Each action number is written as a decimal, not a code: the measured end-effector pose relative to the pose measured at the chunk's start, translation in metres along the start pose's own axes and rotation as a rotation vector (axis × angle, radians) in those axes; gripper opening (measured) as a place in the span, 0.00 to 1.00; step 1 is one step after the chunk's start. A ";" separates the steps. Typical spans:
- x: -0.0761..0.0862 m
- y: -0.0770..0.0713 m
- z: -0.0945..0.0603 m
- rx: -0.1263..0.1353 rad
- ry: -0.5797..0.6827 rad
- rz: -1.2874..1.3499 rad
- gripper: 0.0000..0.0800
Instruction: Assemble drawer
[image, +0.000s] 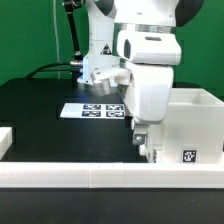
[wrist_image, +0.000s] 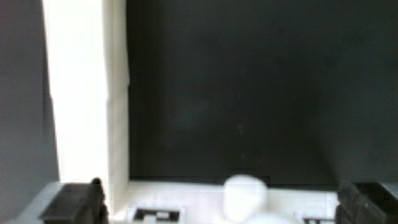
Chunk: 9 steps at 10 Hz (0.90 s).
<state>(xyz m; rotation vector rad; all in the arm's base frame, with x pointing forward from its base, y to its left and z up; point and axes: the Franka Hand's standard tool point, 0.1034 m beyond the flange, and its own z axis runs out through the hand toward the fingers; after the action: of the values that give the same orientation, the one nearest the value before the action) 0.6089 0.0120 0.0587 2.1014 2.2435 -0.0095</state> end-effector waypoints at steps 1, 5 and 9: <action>0.002 0.000 0.000 0.000 0.001 0.003 0.81; 0.012 -0.002 0.002 0.003 0.007 0.039 0.81; 0.035 0.006 -0.016 0.040 -0.022 0.087 0.81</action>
Offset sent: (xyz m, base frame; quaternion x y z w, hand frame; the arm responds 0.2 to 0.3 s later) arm 0.0000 0.0000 0.0000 0.0000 0.0000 0.0000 1.0000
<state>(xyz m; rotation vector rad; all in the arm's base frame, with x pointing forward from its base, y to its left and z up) 0.6118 0.0484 0.0731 2.2066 2.1554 -0.0732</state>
